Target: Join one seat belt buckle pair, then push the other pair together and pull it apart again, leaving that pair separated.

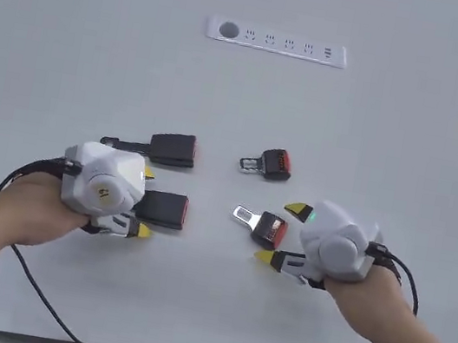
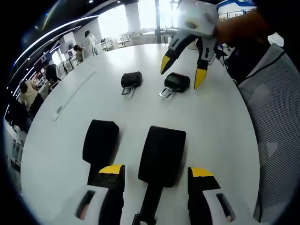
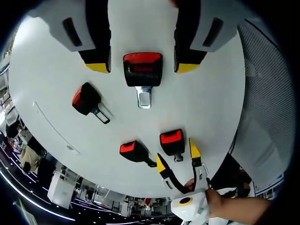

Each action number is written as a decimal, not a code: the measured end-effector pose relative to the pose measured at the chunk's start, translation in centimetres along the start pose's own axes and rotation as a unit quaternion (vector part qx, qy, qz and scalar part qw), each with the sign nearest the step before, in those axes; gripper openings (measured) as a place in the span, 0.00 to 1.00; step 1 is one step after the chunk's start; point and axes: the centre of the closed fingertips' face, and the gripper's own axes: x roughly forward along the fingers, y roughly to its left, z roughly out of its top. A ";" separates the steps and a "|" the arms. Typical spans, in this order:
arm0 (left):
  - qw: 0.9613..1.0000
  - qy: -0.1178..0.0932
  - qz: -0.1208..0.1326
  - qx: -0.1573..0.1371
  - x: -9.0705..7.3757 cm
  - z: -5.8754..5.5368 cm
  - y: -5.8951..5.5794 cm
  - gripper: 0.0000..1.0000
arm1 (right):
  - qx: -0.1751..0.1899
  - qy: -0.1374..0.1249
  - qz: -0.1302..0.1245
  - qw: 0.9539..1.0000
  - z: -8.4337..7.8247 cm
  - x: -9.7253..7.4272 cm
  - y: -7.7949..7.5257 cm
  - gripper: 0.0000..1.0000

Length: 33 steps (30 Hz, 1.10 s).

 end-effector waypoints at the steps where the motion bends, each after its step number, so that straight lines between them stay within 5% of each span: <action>1: 1.000 0.002 -0.002 0.002 0.0 -0.1 0.0 0.53 | -0.005 0.002 0.004 1.000 -0.1 0.2 0.0 0.53; 8: 1.000 0.004 -0.008 0.004 0.1 -0.4 0.3 0.48 | -0.004 0.009 0.027 1.000 -0.2 0.8 0.0 0.42; 28: 0.998 0.010 -0.056 0.011 0.4 -0.2 -0.6 0.36 | -0.042 0.037 0.098 0.994 -0.3 1.2 0.0 0.39; 33: 0.998 0.008 -0.059 0.013 0.5 -0.1 -0.6 0.34 | -0.064 0.049 0.102 0.992 -0.6 1.1 -0.4 0.45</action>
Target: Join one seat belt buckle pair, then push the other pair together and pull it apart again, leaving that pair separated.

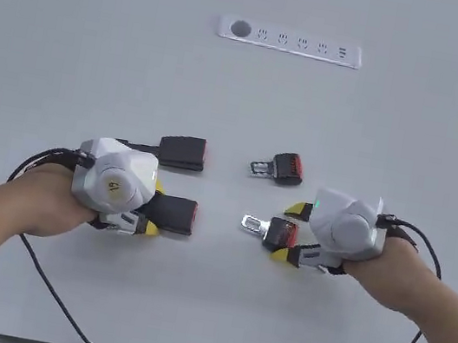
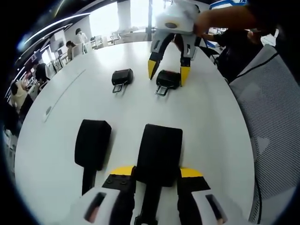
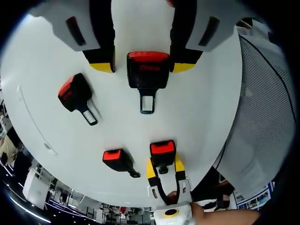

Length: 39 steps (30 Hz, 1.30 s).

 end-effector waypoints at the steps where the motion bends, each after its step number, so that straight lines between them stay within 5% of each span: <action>1: 1.000 0.000 0.000 0.001 0.0 0.0 0.0 0.34 | 0.000 0.000 0.001 1.000 -0.1 0.0 0.0 0.44; 15: 1.000 0.000 0.003 -0.003 0.0 0.0 0.0 0.34 | -0.057 0.008 0.020 0.998 0.5 0.2 0.3 0.34; 29: 1.000 0.012 0.003 -0.002 0.1 0.0 0.1 0.33 | -0.057 0.010 0.023 0.998 1.1 0.7 0.3 0.33; 39: 1.000 0.016 0.007 -0.007 0.1 0.0 0.1 0.33 | -0.052 -0.005 0.022 0.998 3.4 2.1 1.4 0.33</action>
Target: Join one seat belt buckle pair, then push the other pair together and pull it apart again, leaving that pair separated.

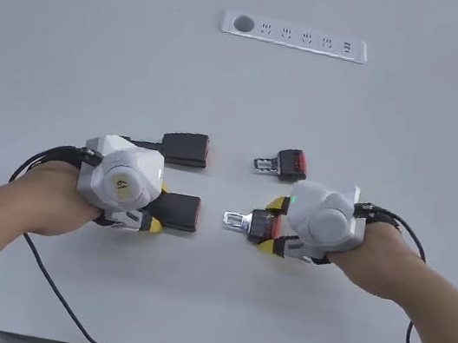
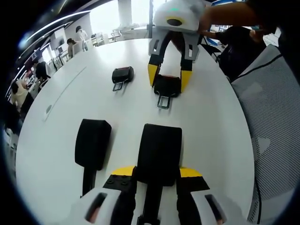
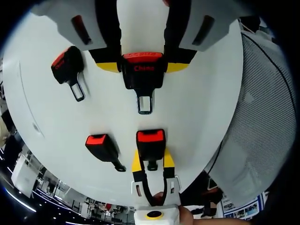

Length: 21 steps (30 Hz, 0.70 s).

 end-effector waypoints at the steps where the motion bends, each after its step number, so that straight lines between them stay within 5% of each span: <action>1: 1.000 0.000 0.000 -0.001 0.0 0.0 0.0 0.33 | 0.000 -0.001 0.000 1.000 0.2 0.1 0.1 0.33; 21: 1.000 0.004 0.009 -0.014 -0.1 -0.1 0.0 0.33 | -0.007 -0.006 -0.010 1.000 2.6 1.6 0.5 0.33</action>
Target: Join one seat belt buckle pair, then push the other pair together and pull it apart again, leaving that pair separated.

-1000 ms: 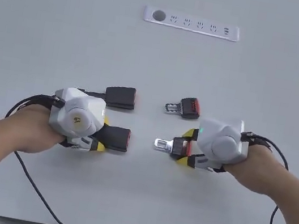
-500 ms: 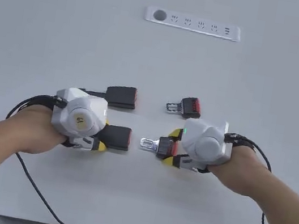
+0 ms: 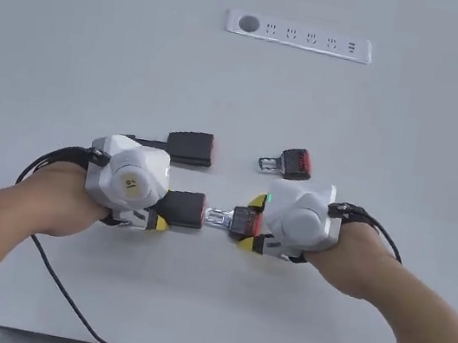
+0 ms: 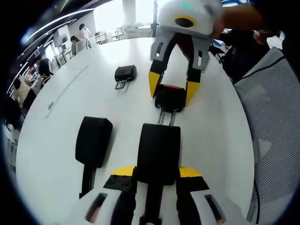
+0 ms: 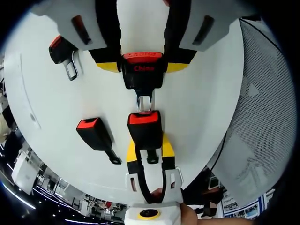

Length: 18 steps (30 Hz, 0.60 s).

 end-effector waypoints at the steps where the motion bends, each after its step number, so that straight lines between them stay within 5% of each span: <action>1: 1.000 0.000 0.000 0.000 0.0 0.0 0.0 0.33 | -0.002 -0.001 -0.001 1.000 0.1 0.0 0.0 0.33; 18: 1.000 0.004 -0.004 0.005 0.0 0.0 0.0 0.33 | -0.007 -0.014 -0.001 1.000 1.5 0.9 0.0 0.33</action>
